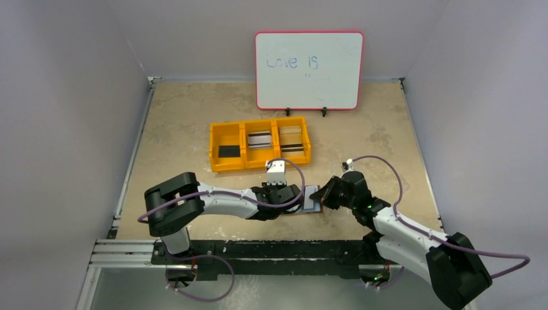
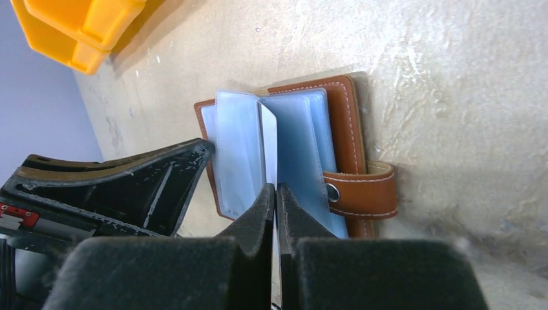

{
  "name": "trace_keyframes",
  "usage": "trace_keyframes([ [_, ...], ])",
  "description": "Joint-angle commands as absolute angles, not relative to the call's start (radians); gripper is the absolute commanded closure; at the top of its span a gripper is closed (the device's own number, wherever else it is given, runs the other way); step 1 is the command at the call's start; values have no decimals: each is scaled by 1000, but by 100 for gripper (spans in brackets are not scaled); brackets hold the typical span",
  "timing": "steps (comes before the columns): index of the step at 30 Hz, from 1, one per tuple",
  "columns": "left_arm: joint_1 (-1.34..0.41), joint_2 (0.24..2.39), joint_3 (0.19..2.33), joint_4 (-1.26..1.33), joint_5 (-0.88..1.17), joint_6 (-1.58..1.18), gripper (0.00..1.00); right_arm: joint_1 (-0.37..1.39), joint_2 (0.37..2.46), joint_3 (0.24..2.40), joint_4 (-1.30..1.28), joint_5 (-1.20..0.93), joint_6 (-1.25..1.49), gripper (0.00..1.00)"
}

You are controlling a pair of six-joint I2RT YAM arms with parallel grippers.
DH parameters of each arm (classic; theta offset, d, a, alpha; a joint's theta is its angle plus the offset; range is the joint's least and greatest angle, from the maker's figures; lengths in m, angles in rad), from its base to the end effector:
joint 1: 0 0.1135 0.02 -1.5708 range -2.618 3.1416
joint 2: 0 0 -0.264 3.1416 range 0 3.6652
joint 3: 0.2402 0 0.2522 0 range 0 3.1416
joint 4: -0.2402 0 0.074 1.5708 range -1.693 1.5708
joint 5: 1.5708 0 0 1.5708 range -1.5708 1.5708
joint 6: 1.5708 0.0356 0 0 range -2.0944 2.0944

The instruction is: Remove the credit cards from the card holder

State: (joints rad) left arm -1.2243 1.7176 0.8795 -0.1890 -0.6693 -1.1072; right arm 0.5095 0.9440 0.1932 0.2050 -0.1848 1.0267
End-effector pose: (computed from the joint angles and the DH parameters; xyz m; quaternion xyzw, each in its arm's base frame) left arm 0.1294 -0.2933 0.1455 -0.0348 0.9134 -0.1084 0.3907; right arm 0.1525 0.0927 0.1475 0.1782 0.8505 0.3971 0.2953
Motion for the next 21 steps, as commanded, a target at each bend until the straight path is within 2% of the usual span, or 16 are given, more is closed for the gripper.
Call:
trace_keyframes([
  [1, -1227, 1723, 852, -248, -600, -1101, 94, 505, 896, 215, 56, -106, 981, 100],
  [13, -1227, 1687, 863, -256, -632, -1099, 93, 505, 760, 423, -209, 45, 931, 100],
  [18, -1227, 1606, 861, -214, -637, -1081, 86, 505, 615, 437, -20, 147, 825, 100],
  [21, -1226, 1550, 869, -264, -693, -1100, 80, 505, 638, 461, 135, 179, 730, 100],
])
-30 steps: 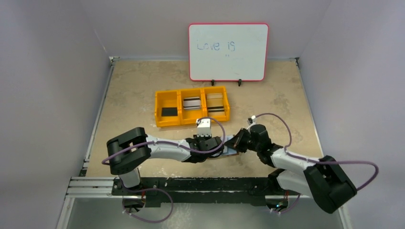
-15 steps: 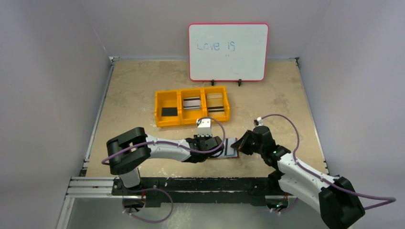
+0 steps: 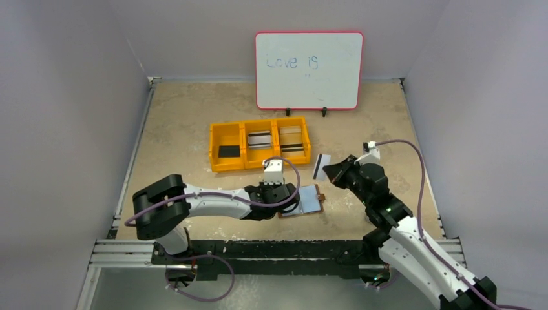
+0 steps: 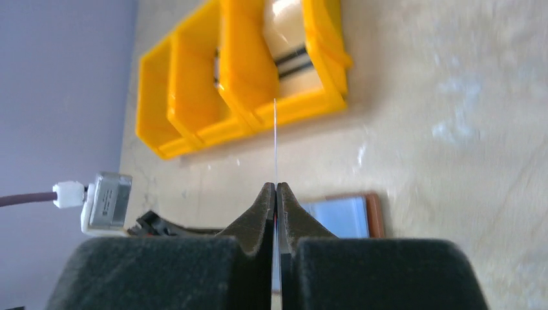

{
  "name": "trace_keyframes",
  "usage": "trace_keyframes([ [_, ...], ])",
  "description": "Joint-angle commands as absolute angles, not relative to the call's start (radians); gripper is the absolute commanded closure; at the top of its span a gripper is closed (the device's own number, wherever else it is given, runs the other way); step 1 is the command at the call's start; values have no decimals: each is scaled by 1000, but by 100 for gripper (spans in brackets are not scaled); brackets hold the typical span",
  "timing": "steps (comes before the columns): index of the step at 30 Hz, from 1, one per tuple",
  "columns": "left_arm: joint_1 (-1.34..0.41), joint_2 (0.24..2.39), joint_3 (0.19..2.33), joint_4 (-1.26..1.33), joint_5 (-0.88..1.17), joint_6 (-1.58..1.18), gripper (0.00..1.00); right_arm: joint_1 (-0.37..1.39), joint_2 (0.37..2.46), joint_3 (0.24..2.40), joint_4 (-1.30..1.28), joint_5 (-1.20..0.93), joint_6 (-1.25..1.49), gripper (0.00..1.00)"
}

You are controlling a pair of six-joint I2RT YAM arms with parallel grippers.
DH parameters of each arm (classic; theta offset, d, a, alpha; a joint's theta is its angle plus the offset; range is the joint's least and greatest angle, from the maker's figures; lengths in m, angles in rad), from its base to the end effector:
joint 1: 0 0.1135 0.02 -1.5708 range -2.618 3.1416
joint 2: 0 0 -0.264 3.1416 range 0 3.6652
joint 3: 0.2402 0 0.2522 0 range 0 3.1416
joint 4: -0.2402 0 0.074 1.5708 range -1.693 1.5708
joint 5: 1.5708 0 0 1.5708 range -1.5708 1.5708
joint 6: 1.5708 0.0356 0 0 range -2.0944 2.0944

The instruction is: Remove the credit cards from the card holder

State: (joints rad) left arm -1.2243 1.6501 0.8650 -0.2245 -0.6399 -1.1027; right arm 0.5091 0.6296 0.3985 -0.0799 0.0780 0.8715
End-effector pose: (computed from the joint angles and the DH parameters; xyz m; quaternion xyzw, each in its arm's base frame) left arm 0.1257 -0.2855 0.1591 -0.0315 0.9157 -0.1217 0.3816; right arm 0.1437 0.0770 0.2377 0.1681 0.7901 0.3505 0.4739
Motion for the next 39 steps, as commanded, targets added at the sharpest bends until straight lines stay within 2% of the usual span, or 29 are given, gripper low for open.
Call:
trace_keyframes([
  [1, -1226, 1525, 866, -292, -720, -1120, 75, 505, 664, 474, 200, 156, 666, 100],
  [7, -1225, 1268, 729, -297, -833, -1132, 51, 505, 813, 559, 502, -1, 345, 100],
  [10, -1196, 1168, 695, -349, -862, -1116, 45, 506, 833, 498, 721, -64, 303, 100],
  [12, -1143, 1138, 698, -418, -850, -1106, 41, 506, 870, 507, 757, -109, 244, 100],
  [15, -1057, 1112, 704, -510, -860, -1092, 40, 507, 938, 555, 715, -170, 152, 100],
  [25, -805, 994, 743, -589, -780, -960, 30, 536, 1076, 632, 686, -333, -121, 100],
  [27, -747, 960, 749, -623, -756, -931, 24, 553, 1144, 688, 627, -345, -181, 100],
  [30, -665, 913, 771, -693, -728, -903, 23, 595, 1268, 808, 513, -318, -301, 100],
  [33, -646, 872, 817, -785, -780, -877, 21, 624, 1357, 884, 464, -293, -455, 100],
  [39, -645, 795, 850, -869, -833, -872, 20, 643, 1552, 1078, 368, -325, -500, 100],
])
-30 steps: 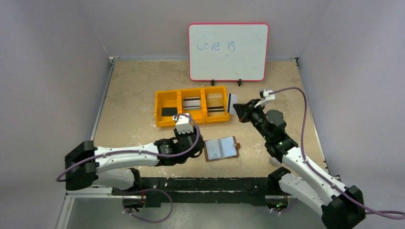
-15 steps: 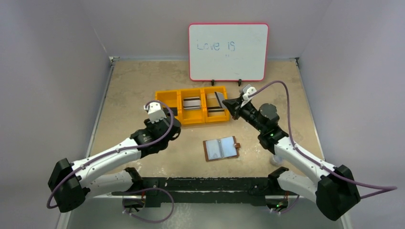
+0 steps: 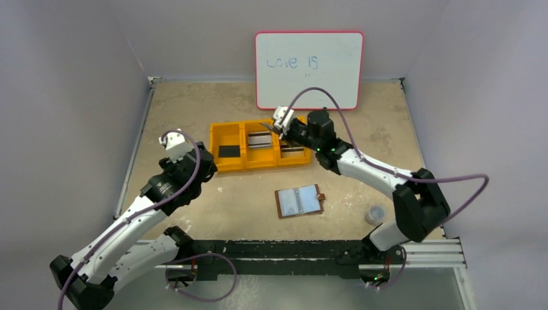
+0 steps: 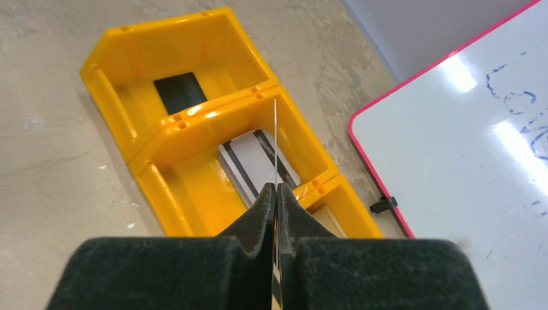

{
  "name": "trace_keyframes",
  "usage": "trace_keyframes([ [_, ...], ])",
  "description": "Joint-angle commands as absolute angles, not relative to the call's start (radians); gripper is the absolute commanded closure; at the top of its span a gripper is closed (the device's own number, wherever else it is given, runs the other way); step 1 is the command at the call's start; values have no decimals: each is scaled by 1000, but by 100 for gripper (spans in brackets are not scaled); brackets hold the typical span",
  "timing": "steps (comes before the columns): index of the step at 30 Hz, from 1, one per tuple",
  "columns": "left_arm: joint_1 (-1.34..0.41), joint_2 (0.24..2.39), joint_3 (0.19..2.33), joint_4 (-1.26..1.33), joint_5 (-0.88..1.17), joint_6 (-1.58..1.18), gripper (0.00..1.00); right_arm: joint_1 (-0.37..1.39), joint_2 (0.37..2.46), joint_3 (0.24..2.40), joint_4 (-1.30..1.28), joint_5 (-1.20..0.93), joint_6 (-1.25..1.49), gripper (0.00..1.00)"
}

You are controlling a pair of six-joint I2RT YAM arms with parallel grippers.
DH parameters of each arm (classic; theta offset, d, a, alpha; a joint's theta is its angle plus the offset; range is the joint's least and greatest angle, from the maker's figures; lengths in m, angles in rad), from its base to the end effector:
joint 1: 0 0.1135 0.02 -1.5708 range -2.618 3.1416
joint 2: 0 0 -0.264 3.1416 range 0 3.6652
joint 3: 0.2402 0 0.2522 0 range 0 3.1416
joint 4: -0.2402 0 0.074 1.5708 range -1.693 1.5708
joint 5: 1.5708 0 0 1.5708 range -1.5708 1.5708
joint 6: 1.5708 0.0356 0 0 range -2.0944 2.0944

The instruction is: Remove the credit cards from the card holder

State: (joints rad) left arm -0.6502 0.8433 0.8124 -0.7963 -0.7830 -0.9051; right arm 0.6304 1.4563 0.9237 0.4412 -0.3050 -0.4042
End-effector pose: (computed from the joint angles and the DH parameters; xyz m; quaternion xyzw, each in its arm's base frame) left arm 0.1412 -0.0758 0.2900 -0.2470 0.8366 0.0177 0.4887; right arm 0.2674 0.2084 0.2932 -0.4501 0.5839 0.1867 0.6493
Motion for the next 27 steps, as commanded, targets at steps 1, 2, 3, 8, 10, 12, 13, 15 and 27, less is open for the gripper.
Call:
trace_keyframes([
  [1, -646, 789, 849, -861, -827, -864, 20, 655, 1593, 1115, 338, -311, -508, 100],
  [2, -645, 786, 854, -858, -820, -853, 19, 676, 1632, 1151, 309, -290, -525, 100],
  [3, -646, 788, 859, -858, -819, -845, 19, 691, 1664, 1175, 298, -267, -539, 100],
  [8, -646, 791, 861, -854, -859, -834, 17, 757, 1783, 1256, 284, -100, -616, 100],
  [10, -647, 781, 862, -872, -894, -858, 17, 764, 1810, 1267, 295, -36, -617, 100],
  [12, -647, 757, 864, -886, -922, -873, 17, 765, 1824, 1265, 301, -11, -628, 100],
  [13, -646, 741, 863, -886, -927, -877, 16, 767, 1831, 1266, 301, -7, -631, 100],
  [15, -646, 702, 852, -874, -927, -874, 16, 771, 1851, 1278, 292, 10, -634, 100],
  [27, -647, 672, 845, -861, -908, -871, 14, 786, 1997, 1392, 259, 91, -749, 99],
])
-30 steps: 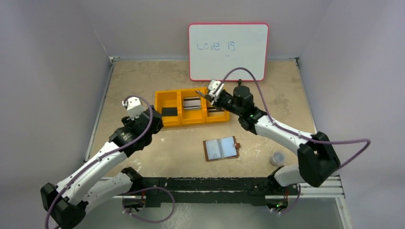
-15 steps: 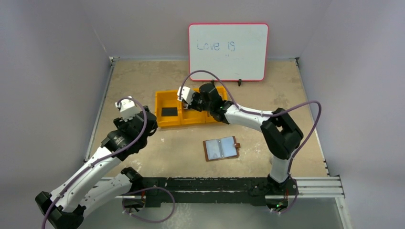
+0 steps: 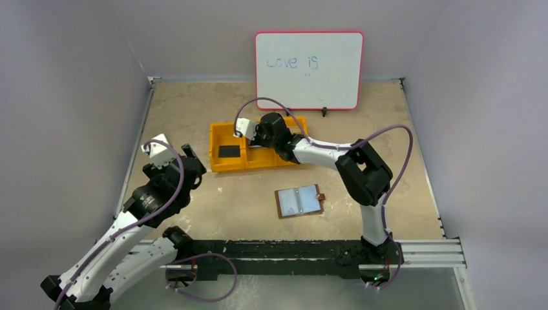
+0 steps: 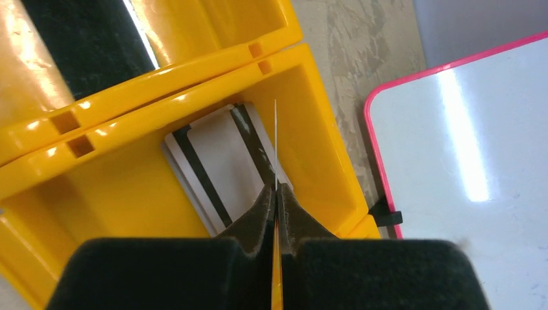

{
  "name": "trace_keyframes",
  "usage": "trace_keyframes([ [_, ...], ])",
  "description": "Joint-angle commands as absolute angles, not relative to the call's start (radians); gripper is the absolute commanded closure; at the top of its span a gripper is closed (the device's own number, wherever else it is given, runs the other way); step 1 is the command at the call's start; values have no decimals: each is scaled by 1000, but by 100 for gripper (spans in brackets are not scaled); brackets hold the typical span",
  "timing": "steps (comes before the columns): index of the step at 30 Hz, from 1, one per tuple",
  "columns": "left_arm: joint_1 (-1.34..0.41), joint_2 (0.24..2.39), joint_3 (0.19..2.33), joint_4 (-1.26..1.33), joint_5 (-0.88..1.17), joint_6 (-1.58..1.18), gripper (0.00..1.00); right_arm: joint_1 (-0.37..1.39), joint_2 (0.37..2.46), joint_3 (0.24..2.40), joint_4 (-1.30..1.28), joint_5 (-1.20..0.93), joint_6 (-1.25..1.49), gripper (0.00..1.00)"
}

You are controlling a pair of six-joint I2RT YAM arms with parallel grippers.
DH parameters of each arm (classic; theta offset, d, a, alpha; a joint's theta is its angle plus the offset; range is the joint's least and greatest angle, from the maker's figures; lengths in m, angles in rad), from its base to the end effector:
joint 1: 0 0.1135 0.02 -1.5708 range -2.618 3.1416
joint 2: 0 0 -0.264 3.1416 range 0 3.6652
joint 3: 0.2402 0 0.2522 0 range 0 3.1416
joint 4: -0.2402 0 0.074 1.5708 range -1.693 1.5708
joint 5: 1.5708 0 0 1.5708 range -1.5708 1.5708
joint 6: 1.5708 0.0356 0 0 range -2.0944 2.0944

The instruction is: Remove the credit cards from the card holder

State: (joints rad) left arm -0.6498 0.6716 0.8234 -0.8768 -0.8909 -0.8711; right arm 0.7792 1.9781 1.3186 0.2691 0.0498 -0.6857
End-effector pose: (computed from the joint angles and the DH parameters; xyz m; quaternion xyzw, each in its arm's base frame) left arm 0.1111 -0.0497 0.3102 -0.2666 0.7984 0.0294 0.5391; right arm 0.3259 0.3193 0.2115 -0.5451 0.6268 0.0053 0.5567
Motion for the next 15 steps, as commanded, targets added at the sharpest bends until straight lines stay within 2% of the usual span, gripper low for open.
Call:
trace_keyframes([
  [1, -646, 669, 845, -861, -908, -870, 14, 786, 2007, 1397, 259, 93, -760, 98],
  [15, -647, 599, 837, -866, -933, -886, 13, 807, 2095, 1483, 270, 137, -906, 86],
])
